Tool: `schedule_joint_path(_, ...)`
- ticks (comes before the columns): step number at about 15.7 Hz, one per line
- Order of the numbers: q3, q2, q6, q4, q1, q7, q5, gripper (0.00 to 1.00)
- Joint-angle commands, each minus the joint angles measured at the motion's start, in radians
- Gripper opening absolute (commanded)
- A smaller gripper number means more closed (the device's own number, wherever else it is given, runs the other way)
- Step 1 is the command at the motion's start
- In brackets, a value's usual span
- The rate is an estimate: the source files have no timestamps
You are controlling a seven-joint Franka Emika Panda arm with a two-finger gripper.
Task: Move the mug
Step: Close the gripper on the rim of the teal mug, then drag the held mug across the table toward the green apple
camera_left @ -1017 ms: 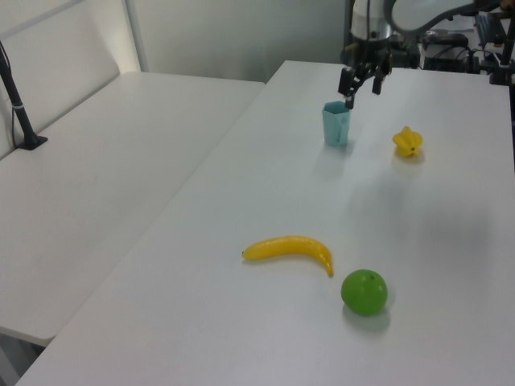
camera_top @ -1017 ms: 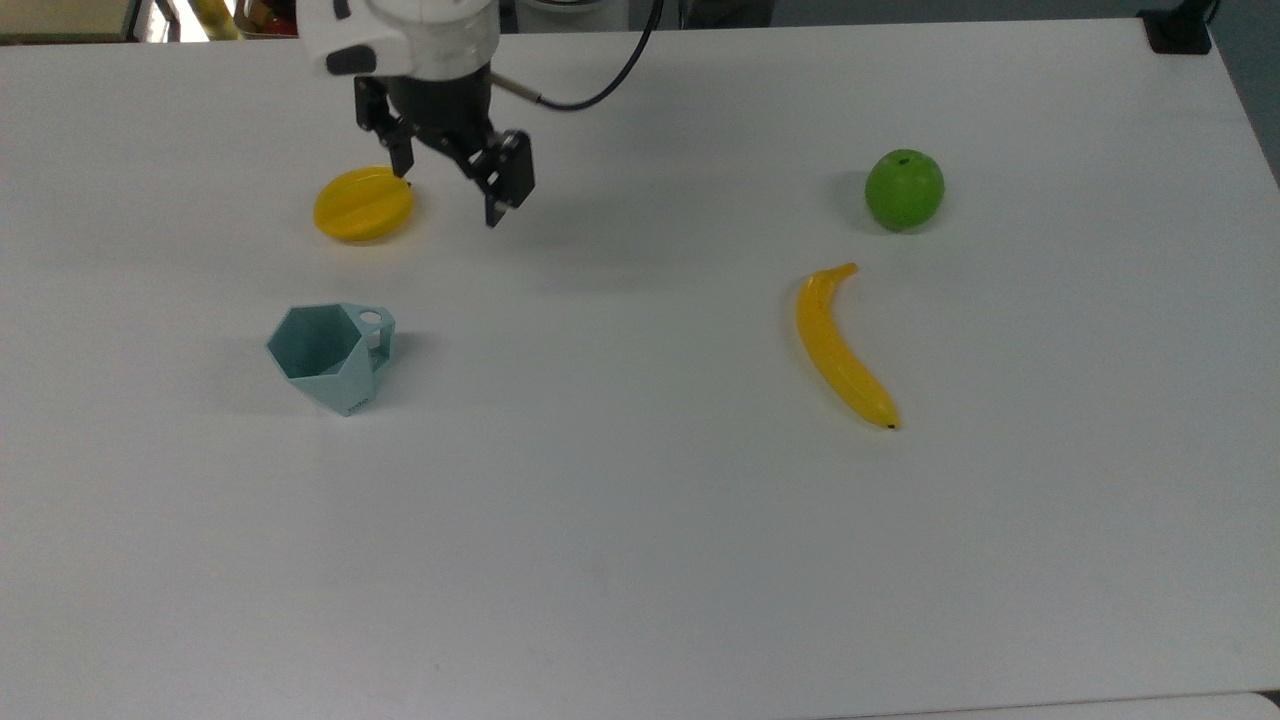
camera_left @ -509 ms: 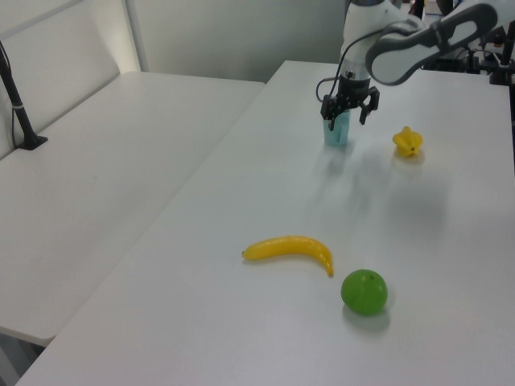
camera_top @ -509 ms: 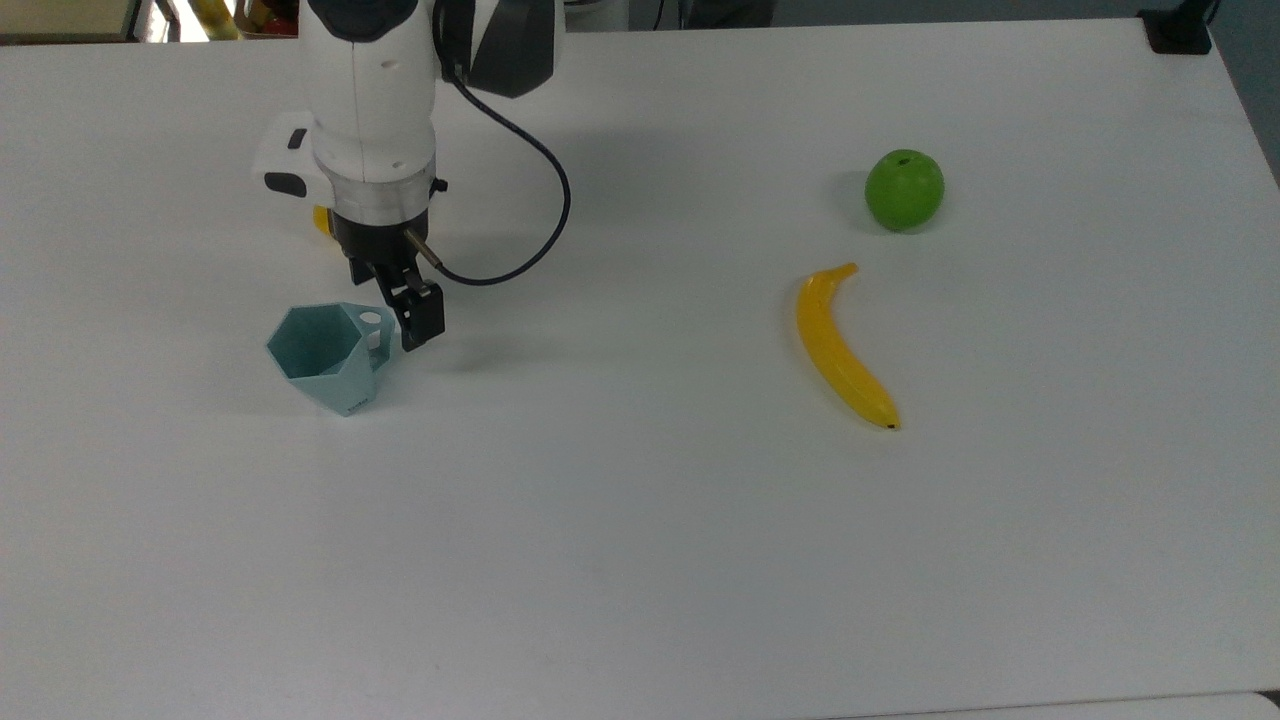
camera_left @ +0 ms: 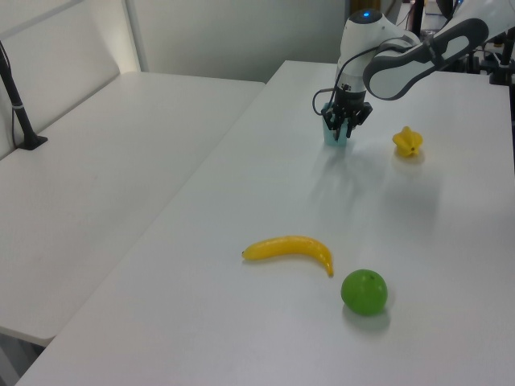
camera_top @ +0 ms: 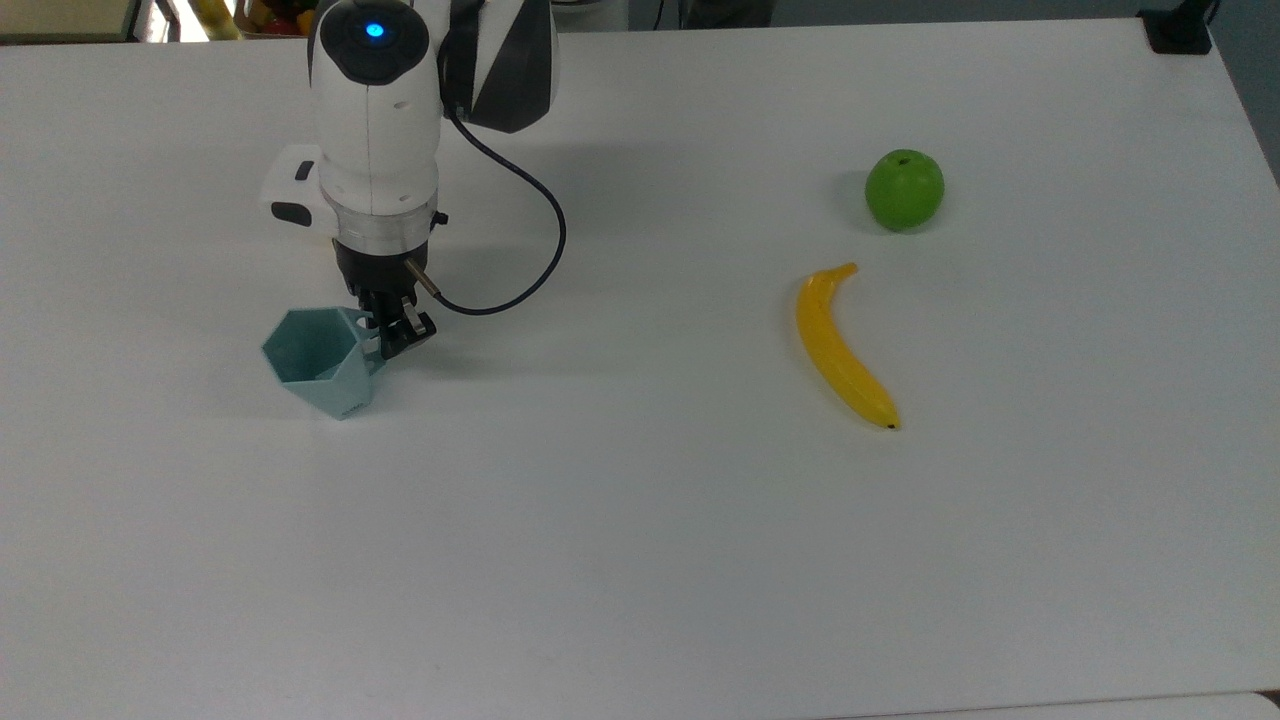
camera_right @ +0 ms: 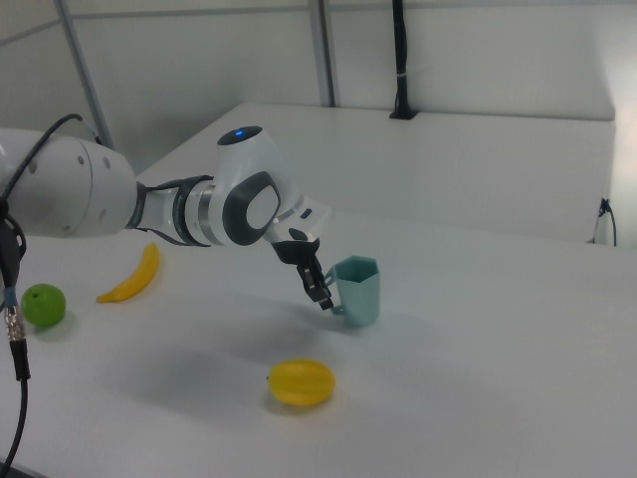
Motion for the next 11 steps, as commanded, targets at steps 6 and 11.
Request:
schedule_joint_path(6, 0.087, -0.098, -0.003, -0.075, 0.012, -0.219, -0.043, 0.14)
schedule_joint_path(11, 0.208, -0.317, -0.032, -0.289, 0.017, -0.332, -0.041, 0.13)
